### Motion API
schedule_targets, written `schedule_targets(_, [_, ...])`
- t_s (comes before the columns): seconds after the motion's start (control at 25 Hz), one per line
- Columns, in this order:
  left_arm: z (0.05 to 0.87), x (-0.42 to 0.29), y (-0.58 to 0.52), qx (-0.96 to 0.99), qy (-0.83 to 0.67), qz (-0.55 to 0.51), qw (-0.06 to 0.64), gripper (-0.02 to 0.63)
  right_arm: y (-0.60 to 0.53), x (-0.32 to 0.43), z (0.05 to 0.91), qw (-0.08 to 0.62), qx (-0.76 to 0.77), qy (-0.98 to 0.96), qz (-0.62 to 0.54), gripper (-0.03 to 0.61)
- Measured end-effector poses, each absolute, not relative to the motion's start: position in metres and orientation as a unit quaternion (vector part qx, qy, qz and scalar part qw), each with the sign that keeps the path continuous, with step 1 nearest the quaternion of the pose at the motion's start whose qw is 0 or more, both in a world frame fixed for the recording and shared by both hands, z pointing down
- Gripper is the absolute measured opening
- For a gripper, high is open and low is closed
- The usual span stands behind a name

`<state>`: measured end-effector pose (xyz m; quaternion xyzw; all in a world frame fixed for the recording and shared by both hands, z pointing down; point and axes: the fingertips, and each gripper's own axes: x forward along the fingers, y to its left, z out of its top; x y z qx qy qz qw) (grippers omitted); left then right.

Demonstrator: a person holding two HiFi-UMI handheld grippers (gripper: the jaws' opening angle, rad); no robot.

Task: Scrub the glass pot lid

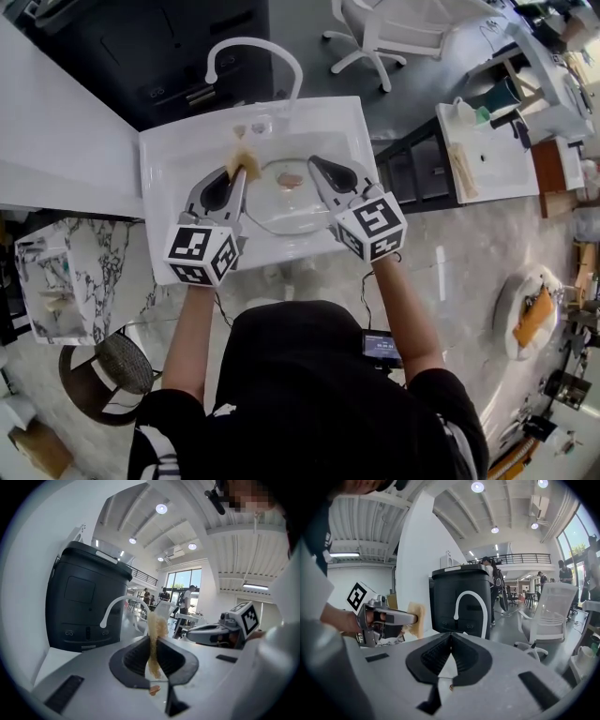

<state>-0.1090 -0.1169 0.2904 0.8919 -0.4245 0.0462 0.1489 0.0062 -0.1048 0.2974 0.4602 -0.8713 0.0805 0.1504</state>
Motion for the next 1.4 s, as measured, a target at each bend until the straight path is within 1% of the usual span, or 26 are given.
schedule_targets(0.24, [0.324, -0.116, -0.121, 0.882, -0.433, 0.066, 0.173, 0.023, -0.107, 0.011, 0.327, 0.181, 0.446, -0.871, 0.100, -0.003])
schedule_targets(0.56, [0.367, -0.106, -0.131, 0.868, -0.443, 0.096, 0.200, 0.023, -0.116, 0.015, 0.369, 0.226, 0.399, -0.879, 0.126, -0.003])
schedule_targets(0.8, [0.392, -0.093, -0.137, 0.861, -0.445, 0.116, 0.217, 0.023, -0.116, 0.030, 0.416, 0.290, 0.358, -0.873, 0.158, -0.003])
schedule_targets(1.0, [0.425, -0.090, -0.137, 0.851, -0.450, 0.147, 0.229, 0.023, -0.117, 0.038, 0.452, 0.321, 0.332, -0.869, 0.179, 0.001])
schedule_targets(1.12, [0.445, -0.086, -0.131, 0.847, -0.447, 0.173, 0.229, 0.023, -0.117, 0.037, 0.469, 0.327, 0.314, -0.871, 0.187, 0.040])
schedule_targets(1.24, [0.462, -0.082, -0.125, 0.846, -0.441, 0.189, 0.232, 0.023, -0.109, 0.038, 0.492, 0.349, 0.286, -0.869, 0.203, 0.061])
schedule_targets(1.4, [0.482, -0.079, -0.117, 0.841, -0.439, 0.211, 0.237, 0.023, -0.096, 0.035, 0.520, 0.380, 0.244, -0.866, 0.214, 0.110])
